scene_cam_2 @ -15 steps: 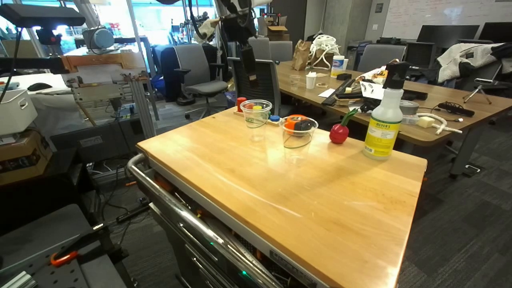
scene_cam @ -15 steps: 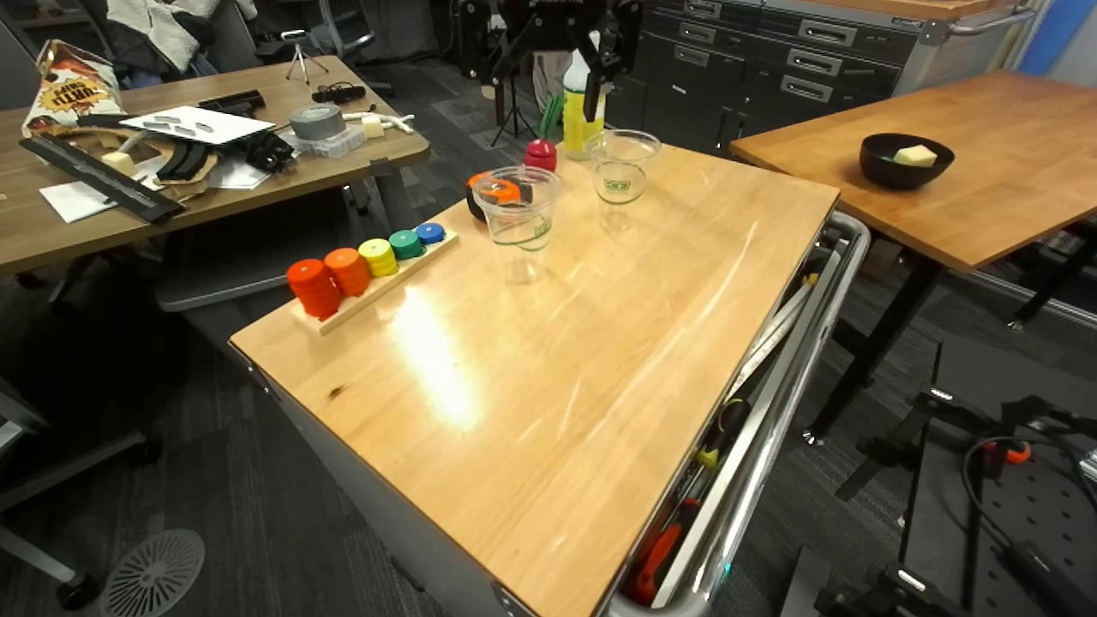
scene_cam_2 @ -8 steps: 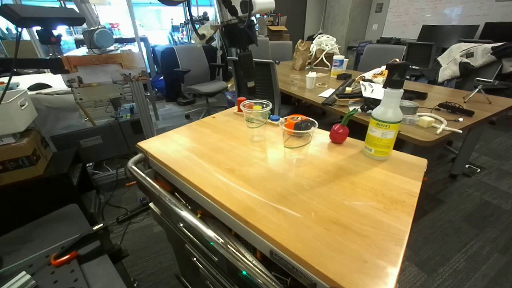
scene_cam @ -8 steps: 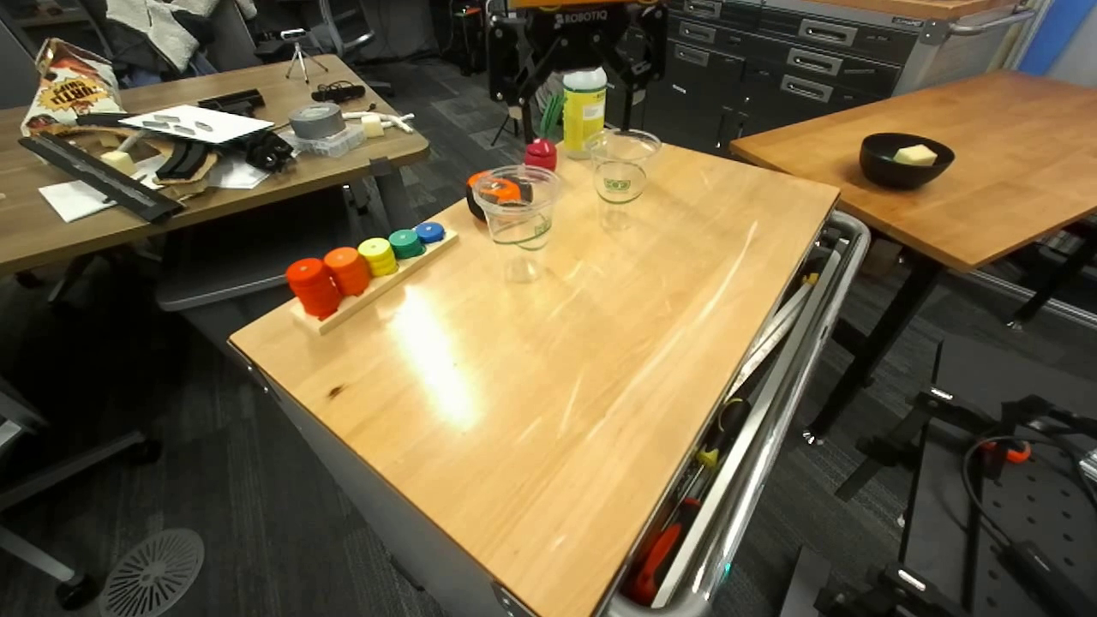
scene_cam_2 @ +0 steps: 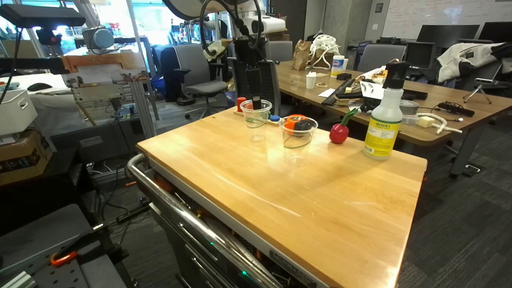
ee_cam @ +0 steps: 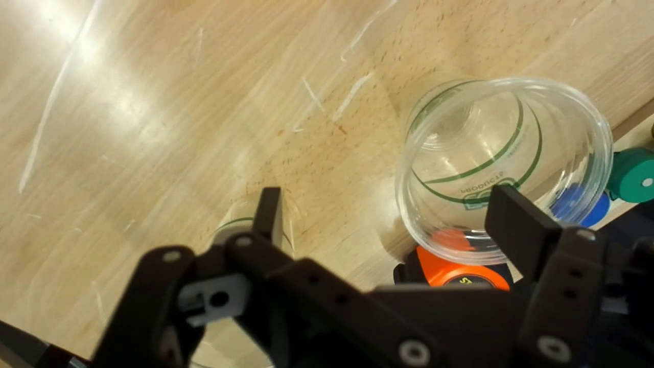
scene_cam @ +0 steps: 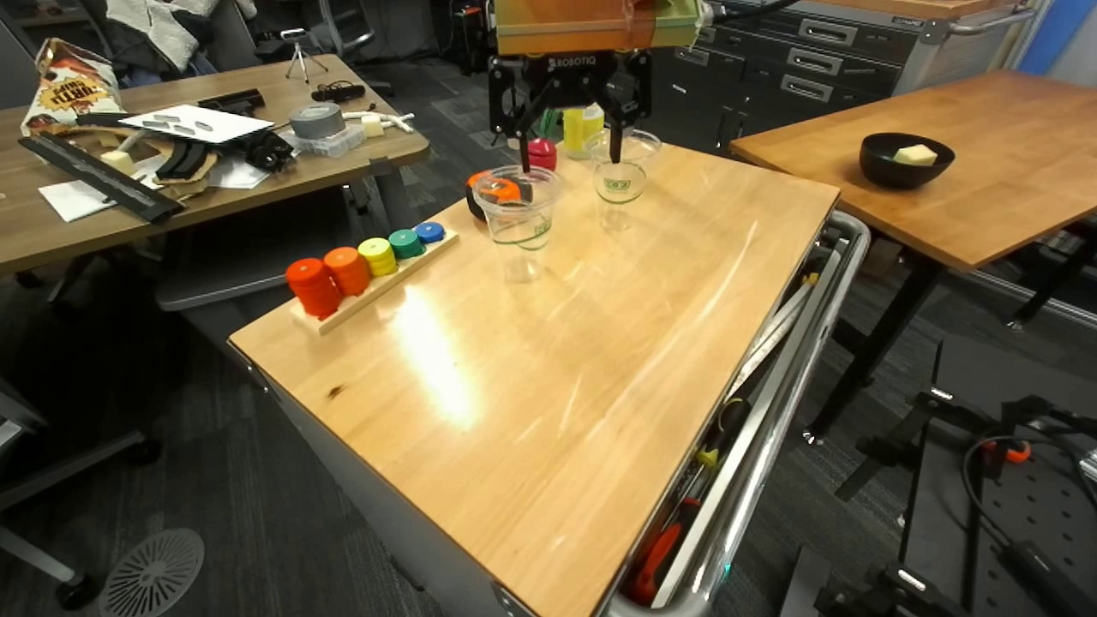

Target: Stack the plastic cups on top of each other

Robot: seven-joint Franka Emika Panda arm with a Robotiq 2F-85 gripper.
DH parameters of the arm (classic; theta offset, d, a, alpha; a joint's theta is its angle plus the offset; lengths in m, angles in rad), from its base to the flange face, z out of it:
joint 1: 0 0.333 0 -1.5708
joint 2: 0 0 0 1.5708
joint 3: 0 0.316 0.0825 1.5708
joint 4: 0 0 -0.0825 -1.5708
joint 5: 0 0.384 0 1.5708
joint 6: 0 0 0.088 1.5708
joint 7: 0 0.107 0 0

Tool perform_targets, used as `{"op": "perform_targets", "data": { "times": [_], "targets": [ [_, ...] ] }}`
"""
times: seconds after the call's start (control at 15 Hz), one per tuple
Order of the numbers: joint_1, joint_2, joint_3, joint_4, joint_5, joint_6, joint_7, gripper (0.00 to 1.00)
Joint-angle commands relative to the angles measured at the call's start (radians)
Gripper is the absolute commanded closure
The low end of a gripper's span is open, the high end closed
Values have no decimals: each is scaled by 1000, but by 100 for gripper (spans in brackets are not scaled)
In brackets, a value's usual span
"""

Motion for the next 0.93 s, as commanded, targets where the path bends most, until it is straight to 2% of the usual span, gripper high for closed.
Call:
{"op": "perform_targets", "data": {
  "times": [0.0,0.07,0.13,0.4,0.73,0.87],
  "targets": [
    [8,56,-6,54,56,22,-3,0],
    [11,66,-6,54,62,24,-3,0],
    [17,78,-9,53,59,27,7,17],
    [39,120,-17,43,53,71,58,51],
    [72,127,-35,25,46,90,198,89],
    [77,100,-35,13,48,65,235,100]
  ]
}}
